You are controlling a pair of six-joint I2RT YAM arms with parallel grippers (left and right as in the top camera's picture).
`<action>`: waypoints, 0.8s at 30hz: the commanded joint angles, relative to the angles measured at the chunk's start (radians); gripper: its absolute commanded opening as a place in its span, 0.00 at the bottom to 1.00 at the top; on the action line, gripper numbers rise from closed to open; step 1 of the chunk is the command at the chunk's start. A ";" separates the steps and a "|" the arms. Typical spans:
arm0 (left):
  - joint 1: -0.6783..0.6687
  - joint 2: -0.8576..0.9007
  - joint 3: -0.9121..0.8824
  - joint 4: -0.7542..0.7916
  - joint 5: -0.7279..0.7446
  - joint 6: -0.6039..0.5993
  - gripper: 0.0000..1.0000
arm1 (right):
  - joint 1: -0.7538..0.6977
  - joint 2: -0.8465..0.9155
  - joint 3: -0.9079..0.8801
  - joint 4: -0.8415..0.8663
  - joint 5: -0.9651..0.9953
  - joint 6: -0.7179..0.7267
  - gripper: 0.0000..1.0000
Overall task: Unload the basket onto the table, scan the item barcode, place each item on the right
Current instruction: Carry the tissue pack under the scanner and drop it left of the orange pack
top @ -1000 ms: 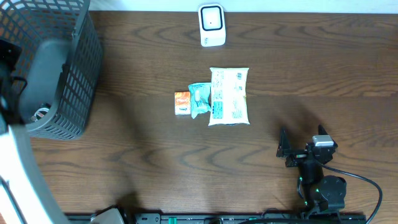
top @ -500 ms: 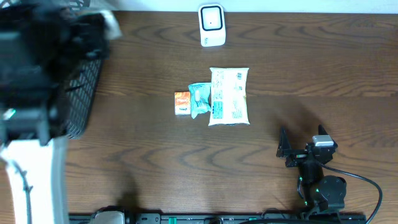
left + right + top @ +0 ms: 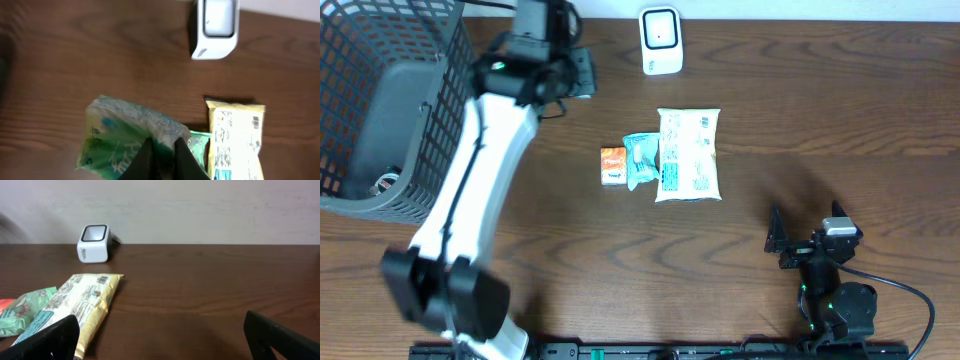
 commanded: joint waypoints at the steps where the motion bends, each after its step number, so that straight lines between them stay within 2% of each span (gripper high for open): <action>1: -0.008 0.086 -0.007 0.022 -0.031 -0.149 0.07 | -0.003 -0.006 -0.002 -0.003 0.002 0.010 0.99; 7: -0.010 0.226 -0.007 0.043 -0.030 -0.320 0.07 | -0.003 -0.006 -0.002 -0.003 0.002 0.010 0.99; 17: -0.026 0.389 -0.007 0.070 -0.030 -0.307 0.08 | -0.003 -0.006 -0.002 -0.003 0.002 0.010 0.99; 18: -0.030 0.392 -0.008 0.069 -0.029 -0.307 0.09 | -0.003 -0.006 -0.002 -0.003 0.002 0.010 0.99; 19: -0.033 0.394 -0.008 0.068 -0.030 -0.307 0.16 | -0.003 -0.006 -0.002 -0.003 0.002 0.010 0.99; 21: -0.043 0.394 -0.008 0.068 -0.029 -0.307 0.17 | -0.003 -0.006 -0.002 -0.004 0.002 0.010 0.99; 24: -0.057 0.393 -0.008 0.066 -0.028 -0.307 0.28 | -0.003 -0.006 -0.002 -0.003 0.002 0.010 0.99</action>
